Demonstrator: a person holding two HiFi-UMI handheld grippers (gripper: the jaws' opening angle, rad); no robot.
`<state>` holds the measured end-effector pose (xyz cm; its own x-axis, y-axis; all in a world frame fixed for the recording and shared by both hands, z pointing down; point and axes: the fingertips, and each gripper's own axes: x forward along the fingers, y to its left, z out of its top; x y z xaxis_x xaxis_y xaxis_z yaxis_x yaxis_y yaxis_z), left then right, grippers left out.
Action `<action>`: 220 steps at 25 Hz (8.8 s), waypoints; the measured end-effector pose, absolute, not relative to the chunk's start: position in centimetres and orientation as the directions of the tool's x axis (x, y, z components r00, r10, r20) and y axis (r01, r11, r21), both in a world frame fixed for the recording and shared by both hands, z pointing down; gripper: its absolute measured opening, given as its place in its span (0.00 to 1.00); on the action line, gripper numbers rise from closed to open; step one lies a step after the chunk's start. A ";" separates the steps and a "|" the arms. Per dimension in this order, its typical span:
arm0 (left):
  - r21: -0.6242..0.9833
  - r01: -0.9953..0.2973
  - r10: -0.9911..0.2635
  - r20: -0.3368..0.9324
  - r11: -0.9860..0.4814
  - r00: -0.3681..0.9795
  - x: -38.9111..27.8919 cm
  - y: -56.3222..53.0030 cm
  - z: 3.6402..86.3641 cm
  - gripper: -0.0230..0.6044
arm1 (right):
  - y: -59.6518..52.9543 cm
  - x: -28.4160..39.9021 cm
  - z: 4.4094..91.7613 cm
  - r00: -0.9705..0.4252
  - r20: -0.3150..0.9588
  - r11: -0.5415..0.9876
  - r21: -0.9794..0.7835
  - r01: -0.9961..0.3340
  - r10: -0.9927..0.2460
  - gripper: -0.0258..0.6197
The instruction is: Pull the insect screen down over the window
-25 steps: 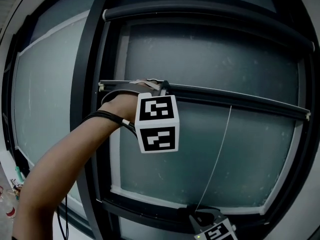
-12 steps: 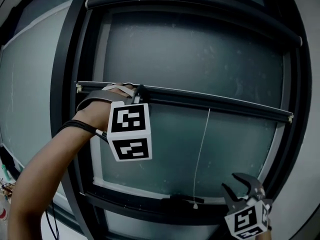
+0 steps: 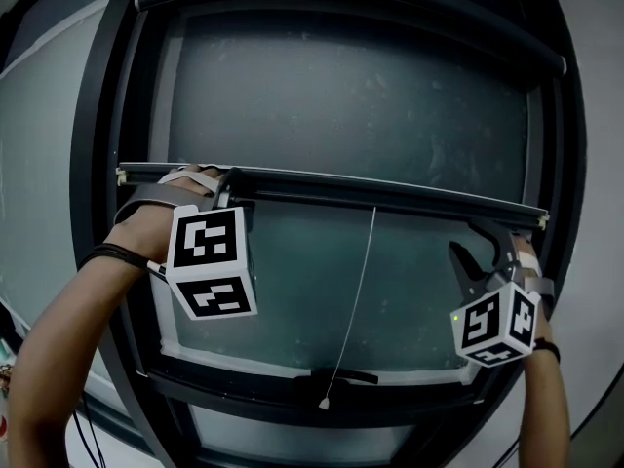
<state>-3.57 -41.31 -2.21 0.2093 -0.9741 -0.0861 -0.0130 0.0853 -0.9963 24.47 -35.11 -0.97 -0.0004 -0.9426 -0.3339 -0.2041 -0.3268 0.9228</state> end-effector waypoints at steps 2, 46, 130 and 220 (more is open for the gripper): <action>-0.996 -0.019 -0.973 -0.089 0.087 0.214 -3.6 -41.3 -2.2 0.14 | -35.7 24.4 -1.9 0.009 -0.336 -0.333 0.928 -0.167 -0.942 0.30; -0.994 0.030 -0.966 0.108 -0.104 0.234 -4.1 -40.1 17.9 0.12 | -36.7 24.3 17.6 0.144 -0.023 -0.049 0.982 -0.181 -0.989 0.16; -0.904 0.066 -0.881 0.427 -0.422 0.203 -4.9 -42.5 43.8 0.26 | -38.7 23.5 43.6 0.202 0.339 0.308 0.936 -0.173 -0.919 0.22; -0.931 -0.012 -0.913 0.354 -0.364 0.203 -5.5 -40.6 42.2 0.33 | -37.9 23.6 41.8 0.180 0.256 0.205 0.944 -0.259 -0.950 0.26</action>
<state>-5.50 -40.64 42.23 0.2026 -0.9130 0.3540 -0.0115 -0.3637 -0.9314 23.64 -37.94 41.76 0.1798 -0.9499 0.2558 -0.2591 0.2051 0.9438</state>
